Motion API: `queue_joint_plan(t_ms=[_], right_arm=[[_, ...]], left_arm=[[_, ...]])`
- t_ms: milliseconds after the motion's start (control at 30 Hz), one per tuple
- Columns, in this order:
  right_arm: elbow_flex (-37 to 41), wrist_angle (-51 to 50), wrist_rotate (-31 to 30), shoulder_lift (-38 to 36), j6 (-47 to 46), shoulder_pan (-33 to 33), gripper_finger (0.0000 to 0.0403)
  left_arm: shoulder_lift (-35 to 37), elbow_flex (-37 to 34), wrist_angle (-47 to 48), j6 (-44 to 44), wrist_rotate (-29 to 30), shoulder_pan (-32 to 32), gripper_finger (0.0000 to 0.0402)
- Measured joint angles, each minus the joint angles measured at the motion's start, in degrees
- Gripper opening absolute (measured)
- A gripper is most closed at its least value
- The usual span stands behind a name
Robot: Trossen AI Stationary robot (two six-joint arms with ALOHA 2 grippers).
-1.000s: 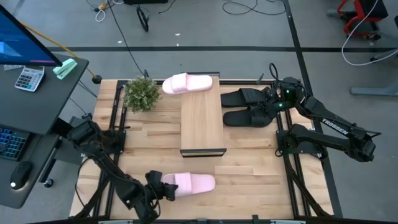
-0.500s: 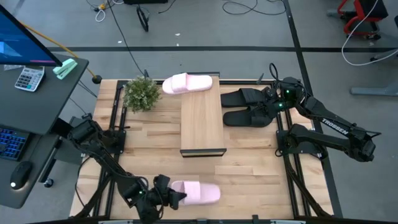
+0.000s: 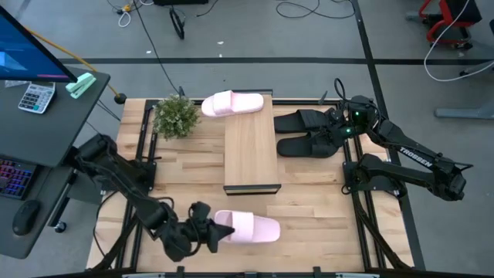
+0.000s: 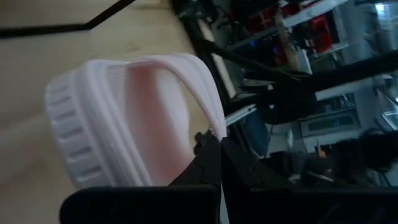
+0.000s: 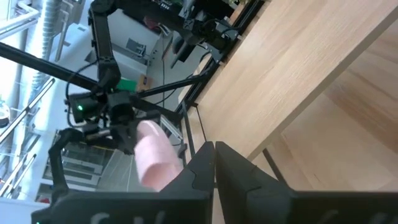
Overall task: Pick and place slides into the shelf
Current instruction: Put the pink slipper on the shelf
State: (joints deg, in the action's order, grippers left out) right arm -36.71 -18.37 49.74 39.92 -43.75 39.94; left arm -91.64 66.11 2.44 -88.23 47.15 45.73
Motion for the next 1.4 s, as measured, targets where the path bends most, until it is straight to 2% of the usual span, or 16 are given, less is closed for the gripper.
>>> queue_joint_plan(t_ms=[400, 667, 767, 1033, 1267, 1400], right_arm=[[0.0, 0.0, 0.0, 0.0, 0.1, 0.0, 0.002], [0.0, 0.0, 0.0, 0.0, 0.4, 0.0, 0.002], [0.0, 0.0, 0.0, 0.0, 0.8, 0.0, 0.002], [0.0, 0.0, 0.3, 0.0, 1.8, 0.0, 0.002], [0.0, 0.0, 0.4, 0.0, 2.4, 0.0, 0.002], [0.0, 0.0, 0.7, -0.1, 3.0, 0.0, 0.002]], left_arm=[[10.4, 0.0, -3.6, 14.4, 0.1, -2.0, 0.0], [14.6, 0.0, -3.5, 21.1, 0.7, -9.5, 0.0], [15.4, 0.0, -1.9, 22.9, -2.2, -13.2, 0.0], [15.6, 0.0, 4.5, 23.0, -9.5, -23.2, 0.0], [15.7, 0.0, 5.5, 19.2, -10.1, -31.1, 0.0], [15.7, 0.0, 9.4, 15.7, -10.9, -34.9, 0.0]])
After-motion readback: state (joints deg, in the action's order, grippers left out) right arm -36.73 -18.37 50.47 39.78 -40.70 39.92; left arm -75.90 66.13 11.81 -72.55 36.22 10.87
